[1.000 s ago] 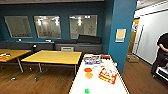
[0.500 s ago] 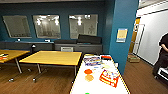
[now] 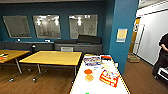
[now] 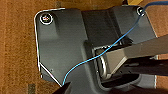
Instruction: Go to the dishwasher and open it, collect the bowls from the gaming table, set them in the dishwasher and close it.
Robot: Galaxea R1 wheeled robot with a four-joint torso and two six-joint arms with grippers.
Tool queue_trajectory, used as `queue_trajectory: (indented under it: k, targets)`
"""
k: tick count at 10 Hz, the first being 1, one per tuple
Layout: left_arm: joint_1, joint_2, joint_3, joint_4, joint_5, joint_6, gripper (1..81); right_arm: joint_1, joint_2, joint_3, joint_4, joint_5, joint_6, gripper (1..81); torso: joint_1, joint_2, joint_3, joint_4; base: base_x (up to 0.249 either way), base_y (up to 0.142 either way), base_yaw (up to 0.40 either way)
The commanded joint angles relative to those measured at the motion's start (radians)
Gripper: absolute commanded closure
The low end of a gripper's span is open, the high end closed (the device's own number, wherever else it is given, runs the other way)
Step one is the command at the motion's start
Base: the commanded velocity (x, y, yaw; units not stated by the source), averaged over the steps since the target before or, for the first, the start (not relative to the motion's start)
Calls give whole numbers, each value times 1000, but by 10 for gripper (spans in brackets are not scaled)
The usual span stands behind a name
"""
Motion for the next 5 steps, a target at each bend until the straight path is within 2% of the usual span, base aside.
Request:
queue_trajectory:
  k: [1,5]
  targets:
    - [-55,2,1,-2,50,3,10,61,-269,349,78,19,28,10,0,0,0,0,0,0,0]
    - [-55,10,1,-2,50,3,10,104,-588,733,90,41,40,10,0,0,0,0,0,0,0]
